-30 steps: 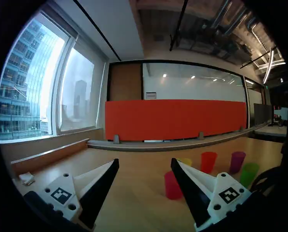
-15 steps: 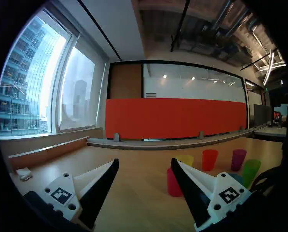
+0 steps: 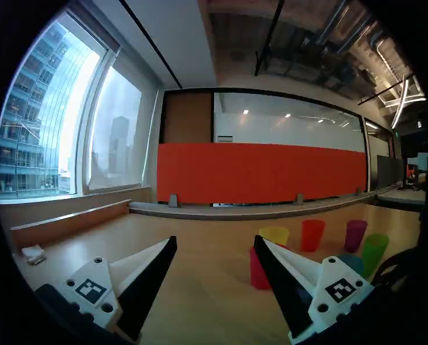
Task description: Pour water
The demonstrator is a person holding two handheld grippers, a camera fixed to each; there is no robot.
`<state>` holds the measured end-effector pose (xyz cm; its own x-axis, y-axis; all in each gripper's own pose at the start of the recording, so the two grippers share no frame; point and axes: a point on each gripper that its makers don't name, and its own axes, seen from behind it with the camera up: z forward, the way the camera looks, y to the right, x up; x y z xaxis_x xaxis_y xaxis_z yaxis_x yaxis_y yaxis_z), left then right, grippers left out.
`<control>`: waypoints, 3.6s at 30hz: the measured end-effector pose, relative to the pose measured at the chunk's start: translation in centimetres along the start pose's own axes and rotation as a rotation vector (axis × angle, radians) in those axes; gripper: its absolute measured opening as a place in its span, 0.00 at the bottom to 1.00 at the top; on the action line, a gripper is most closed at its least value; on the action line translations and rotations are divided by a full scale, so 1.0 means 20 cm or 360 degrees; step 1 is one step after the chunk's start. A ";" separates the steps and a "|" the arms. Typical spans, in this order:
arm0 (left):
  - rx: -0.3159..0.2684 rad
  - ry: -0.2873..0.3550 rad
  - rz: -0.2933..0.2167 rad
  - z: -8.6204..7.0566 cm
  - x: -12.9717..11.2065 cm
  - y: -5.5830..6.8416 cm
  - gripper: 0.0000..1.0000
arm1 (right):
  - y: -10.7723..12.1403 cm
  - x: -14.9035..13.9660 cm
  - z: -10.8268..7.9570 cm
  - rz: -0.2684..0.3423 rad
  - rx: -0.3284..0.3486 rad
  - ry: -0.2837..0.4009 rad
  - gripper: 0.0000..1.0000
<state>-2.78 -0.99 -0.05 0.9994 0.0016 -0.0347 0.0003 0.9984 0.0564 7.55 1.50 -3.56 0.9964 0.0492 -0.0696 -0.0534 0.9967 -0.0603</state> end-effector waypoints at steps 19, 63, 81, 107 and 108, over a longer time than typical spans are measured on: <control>-0.0005 -0.0067 0.0023 0.02 -0.07 0.02 1.00 | 0.00 0.01 -0.01 -0.0001 0.0001 0.0004 1.00; -0.0006 -0.0070 0.0027 0.02 -0.06 0.01 1.00 | 0.01 -0.31 0.11 -0.0058 0.0066 -0.0011 1.00; -0.0006 -0.0070 0.0027 0.02 -0.07 0.01 1.00 | 0.04 -0.50 0.13 -0.0027 0.0006 -0.0071 1.00; -0.0006 -0.0070 0.0027 0.02 -0.06 0.01 1.00 | 0.01 -0.55 0.14 -0.0045 0.0037 -0.0127 1.00; -0.0006 -0.0070 0.0027 0.02 -0.06 0.01 1.00 | 0.01 -0.55 0.14 -0.0045 0.0037 -0.0127 1.00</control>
<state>-4.05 -0.92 0.47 0.9998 0.0162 0.0100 -0.0167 0.9985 0.0527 -3.31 1.41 -0.04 0.9996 0.0249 0.0117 -0.0244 0.9990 -0.0379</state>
